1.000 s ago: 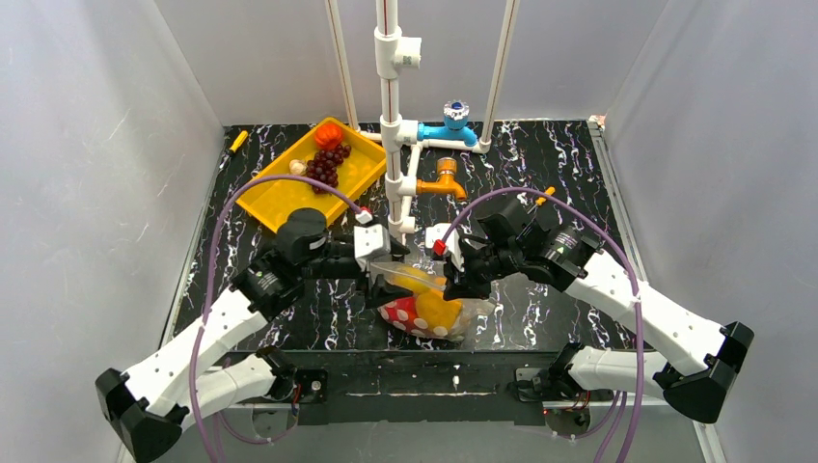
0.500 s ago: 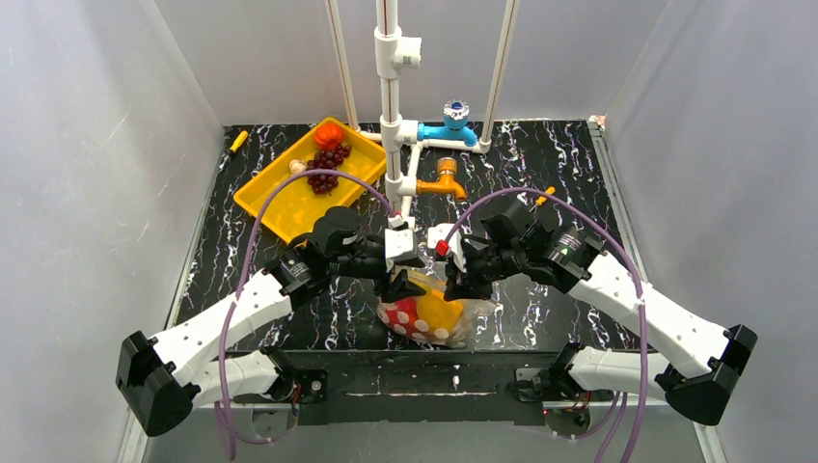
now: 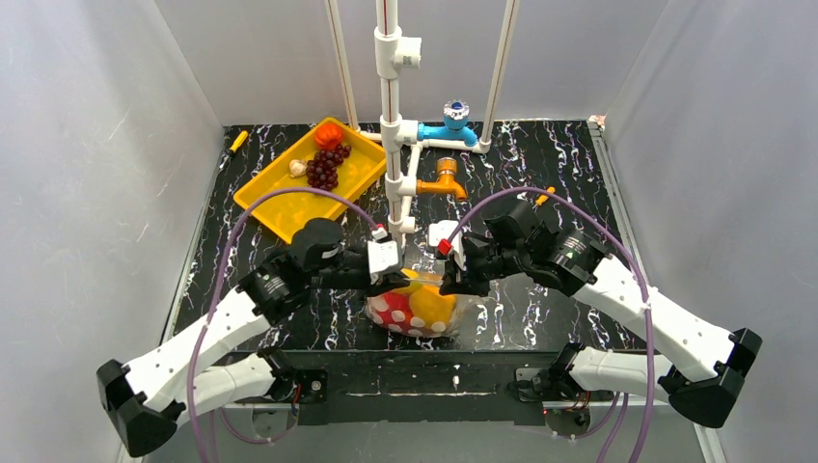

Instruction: Place the food in the zip-top bag and seal the zipper

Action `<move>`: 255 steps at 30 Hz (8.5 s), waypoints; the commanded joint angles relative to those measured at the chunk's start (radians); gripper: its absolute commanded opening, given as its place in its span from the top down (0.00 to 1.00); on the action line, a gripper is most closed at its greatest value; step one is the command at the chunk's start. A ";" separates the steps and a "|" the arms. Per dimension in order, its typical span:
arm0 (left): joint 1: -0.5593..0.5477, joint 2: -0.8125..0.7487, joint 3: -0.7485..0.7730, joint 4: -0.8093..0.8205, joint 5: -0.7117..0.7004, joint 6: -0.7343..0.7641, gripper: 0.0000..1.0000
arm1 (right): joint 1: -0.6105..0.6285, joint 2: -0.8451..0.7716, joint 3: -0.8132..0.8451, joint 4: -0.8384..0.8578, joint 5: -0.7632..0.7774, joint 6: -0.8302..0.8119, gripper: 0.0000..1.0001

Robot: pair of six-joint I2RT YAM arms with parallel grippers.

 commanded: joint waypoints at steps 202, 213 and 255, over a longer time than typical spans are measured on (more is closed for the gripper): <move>-0.161 -0.173 -0.132 0.042 -0.360 -0.179 1.00 | -0.098 -0.248 -0.474 0.789 -0.160 0.404 0.99; -0.160 -0.228 -0.019 -0.151 -0.327 -0.136 0.22 | -0.093 -0.186 -0.356 0.553 -0.279 0.223 0.99; -0.160 -0.202 -0.023 -0.151 -0.240 -0.133 1.00 | 0.180 0.074 -0.007 0.358 0.013 -0.133 0.39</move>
